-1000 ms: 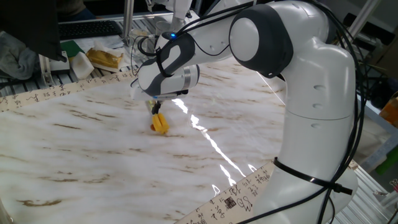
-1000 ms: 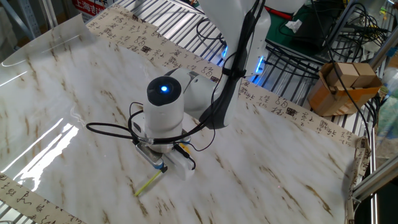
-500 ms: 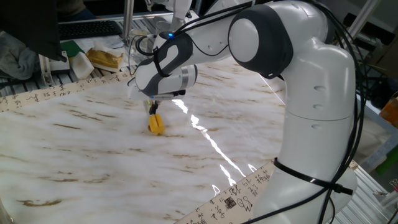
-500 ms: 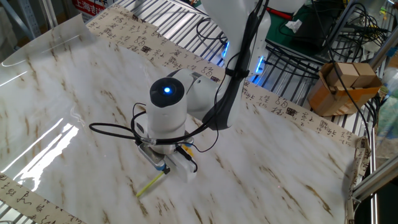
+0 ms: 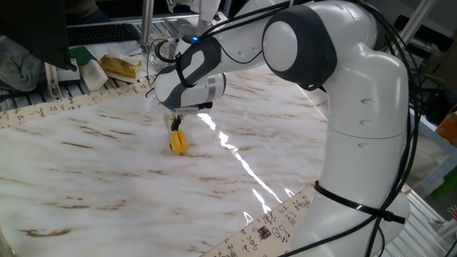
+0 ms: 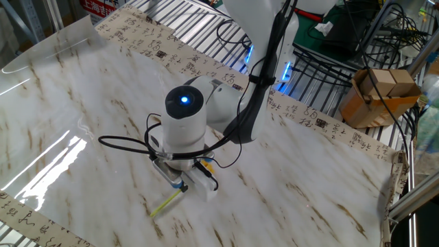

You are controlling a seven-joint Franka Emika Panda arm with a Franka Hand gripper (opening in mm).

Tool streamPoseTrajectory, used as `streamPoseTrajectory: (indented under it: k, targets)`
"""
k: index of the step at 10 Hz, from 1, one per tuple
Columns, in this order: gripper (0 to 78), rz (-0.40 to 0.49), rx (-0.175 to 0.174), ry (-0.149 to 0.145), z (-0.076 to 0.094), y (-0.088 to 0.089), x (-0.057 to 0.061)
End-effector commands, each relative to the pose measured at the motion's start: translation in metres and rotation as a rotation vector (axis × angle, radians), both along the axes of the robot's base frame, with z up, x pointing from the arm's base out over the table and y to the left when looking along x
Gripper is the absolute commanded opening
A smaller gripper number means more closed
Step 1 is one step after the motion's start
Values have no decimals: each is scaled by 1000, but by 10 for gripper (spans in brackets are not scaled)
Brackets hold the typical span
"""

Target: Clean the tabletop with a sponge

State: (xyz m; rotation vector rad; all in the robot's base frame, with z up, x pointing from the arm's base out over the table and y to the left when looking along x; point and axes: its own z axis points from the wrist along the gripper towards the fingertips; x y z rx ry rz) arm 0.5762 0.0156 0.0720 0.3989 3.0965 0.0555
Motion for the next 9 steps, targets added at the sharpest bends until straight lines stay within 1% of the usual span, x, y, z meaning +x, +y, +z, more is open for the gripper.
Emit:
streamPoseTrajectory:
  k: [1, 3, 4, 6, 7, 9]
  targets:
    - [11, -3, 3, 4, 5, 1, 2]
    - [11, -11, 10, 9, 8, 3, 1]
    - [11, -19, 34, 8, 8, 3, 2]
    - [11, -29, 46, 8, 8, 4, 2]
    - [11, -40, 69, 4, 8, 4, 3]
    - [11, -51, 89, 1, 8, 4, 3]
